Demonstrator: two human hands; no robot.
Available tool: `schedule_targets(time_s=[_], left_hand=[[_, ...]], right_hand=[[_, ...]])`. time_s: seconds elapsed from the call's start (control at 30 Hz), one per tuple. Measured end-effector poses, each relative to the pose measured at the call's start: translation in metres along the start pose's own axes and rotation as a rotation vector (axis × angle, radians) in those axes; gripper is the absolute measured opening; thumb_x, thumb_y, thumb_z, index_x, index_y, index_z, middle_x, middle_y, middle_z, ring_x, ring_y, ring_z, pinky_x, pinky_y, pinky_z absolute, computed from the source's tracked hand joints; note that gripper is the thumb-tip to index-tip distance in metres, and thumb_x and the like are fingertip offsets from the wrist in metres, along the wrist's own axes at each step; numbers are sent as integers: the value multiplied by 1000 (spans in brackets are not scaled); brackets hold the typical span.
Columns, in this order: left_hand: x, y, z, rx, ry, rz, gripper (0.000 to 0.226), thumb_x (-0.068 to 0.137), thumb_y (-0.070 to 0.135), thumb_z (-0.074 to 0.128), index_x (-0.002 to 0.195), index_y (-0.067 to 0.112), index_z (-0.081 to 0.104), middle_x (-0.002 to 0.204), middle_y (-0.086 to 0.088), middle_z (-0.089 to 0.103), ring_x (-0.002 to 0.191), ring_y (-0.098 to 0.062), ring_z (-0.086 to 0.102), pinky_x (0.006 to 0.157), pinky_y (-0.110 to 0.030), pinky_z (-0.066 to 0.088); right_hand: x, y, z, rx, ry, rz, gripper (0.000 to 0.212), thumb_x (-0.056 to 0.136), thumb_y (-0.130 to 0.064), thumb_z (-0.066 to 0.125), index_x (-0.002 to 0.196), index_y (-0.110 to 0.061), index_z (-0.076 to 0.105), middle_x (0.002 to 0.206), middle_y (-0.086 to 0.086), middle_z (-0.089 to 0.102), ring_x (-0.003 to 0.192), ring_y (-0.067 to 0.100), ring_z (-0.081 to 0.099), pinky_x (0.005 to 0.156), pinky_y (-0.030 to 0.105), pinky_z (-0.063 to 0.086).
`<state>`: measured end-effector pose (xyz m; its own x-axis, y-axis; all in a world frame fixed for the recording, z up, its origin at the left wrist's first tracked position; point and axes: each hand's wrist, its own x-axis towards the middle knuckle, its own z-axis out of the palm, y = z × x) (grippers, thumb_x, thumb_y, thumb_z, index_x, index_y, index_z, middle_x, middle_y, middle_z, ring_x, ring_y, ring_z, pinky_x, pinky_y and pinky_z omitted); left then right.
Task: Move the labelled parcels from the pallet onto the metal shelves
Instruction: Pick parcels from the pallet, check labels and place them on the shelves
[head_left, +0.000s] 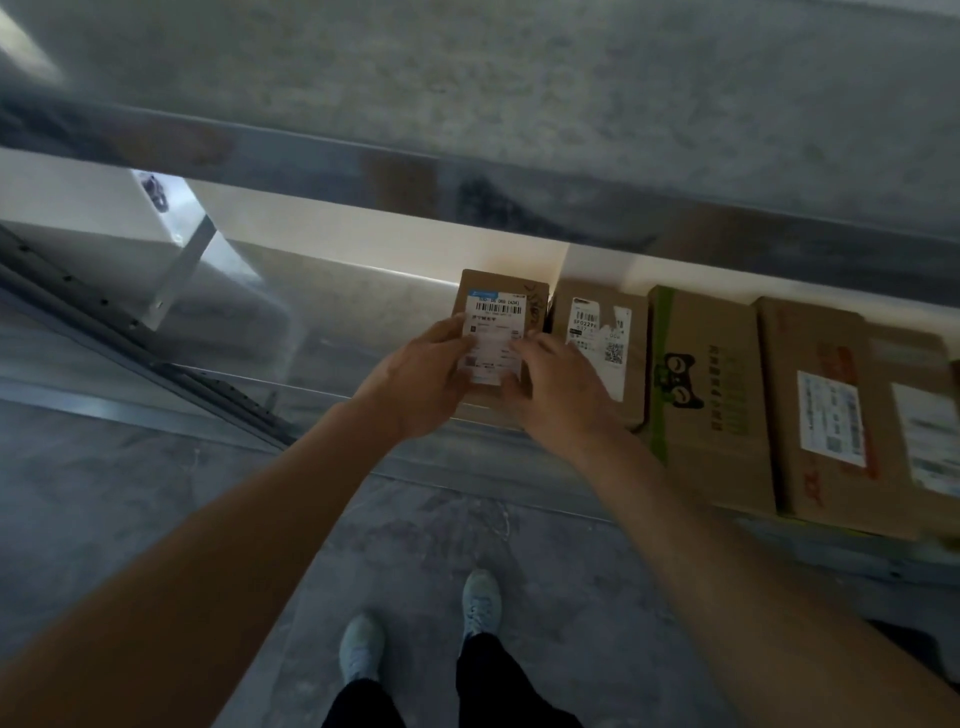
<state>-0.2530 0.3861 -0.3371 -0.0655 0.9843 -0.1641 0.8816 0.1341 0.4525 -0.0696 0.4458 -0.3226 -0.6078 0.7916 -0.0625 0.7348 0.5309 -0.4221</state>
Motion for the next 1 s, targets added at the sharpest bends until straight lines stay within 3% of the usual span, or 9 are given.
schedule_targets(time_s=[0.17, 0.37, 0.57, 0.7, 0.77, 0.83, 0.9, 1.0], left_hand=[[4, -8, 6, -10, -17, 33, 52, 105, 28, 51, 154, 12, 42, 166, -6, 26, 148, -24, 37, 115, -37, 42], [-11, -22, 4, -39, 2, 87, 53, 100, 19, 60, 150, 8, 47, 163, -7, 33, 134, -26, 54, 108, -34, 47], [-15, -32, 4, -60, 5, 120, 53, 101, 24, 59, 151, 10, 47, 164, -3, 30, 138, -23, 50, 109, -38, 49], [-11, -37, 8, -158, -11, 129, 55, 102, 22, 59, 153, 9, 43, 167, 0, 25, 145, -17, 40, 114, -24, 35], [-11, -39, 11, -212, -20, 120, 58, 102, 21, 60, 155, 8, 40, 167, 2, 24, 147, -15, 37, 117, -30, 37], [-12, -42, 12, -253, -12, 102, 59, 101, 21, 61, 155, 7, 40, 167, 4, 25, 147, -14, 36, 117, -33, 40], [-14, -43, 12, -280, 10, 91, 59, 100, 21, 64, 153, 6, 42, 166, 3, 28, 147, -13, 37, 117, -34, 41], [-17, -42, 10, -302, 32, 88, 58, 100, 20, 65, 152, 6, 44, 165, 1, 31, 145, -18, 41, 116, -38, 43]], right_hand=[[1, -3, 11, 31, 9, 44, 45, 101, -33, 57, 141, -12, 54, 140, 6, 52, 127, 24, 48, 106, 36, 42], [-9, -18, 30, -23, 88, 34, 42, 97, -33, 62, 133, -12, 60, 131, 7, 56, 116, 26, 55, 97, 44, 52], [-14, -24, 44, -170, 110, 94, 49, 101, -44, 51, 141, -16, 53, 148, 11, 47, 121, 28, 57, 95, 44, 52], [-11, -26, 49, -295, 122, 114, 58, 105, -48, 40, 150, -13, 44, 156, 14, 41, 131, 30, 53, 111, 46, 38], [-10, -26, 52, -357, 114, 100, 60, 106, -48, 36, 152, -11, 41, 157, 16, 39, 137, 31, 49, 122, 50, 18], [-8, -27, 55, -356, 103, 92, 60, 106, -45, 36, 152, -8, 40, 157, 20, 37, 142, 33, 43, 123, 52, -1], [-6, -30, 58, -312, 77, 78, 59, 105, -41, 42, 152, -6, 38, 158, 20, 34, 147, 34, 36, 124, 58, -3], [-5, -41, 59, -223, 52, 78, 54, 102, -33, 54, 149, -8, 43, 158, 16, 34, 145, 40, 36, 120, 67, 10]])
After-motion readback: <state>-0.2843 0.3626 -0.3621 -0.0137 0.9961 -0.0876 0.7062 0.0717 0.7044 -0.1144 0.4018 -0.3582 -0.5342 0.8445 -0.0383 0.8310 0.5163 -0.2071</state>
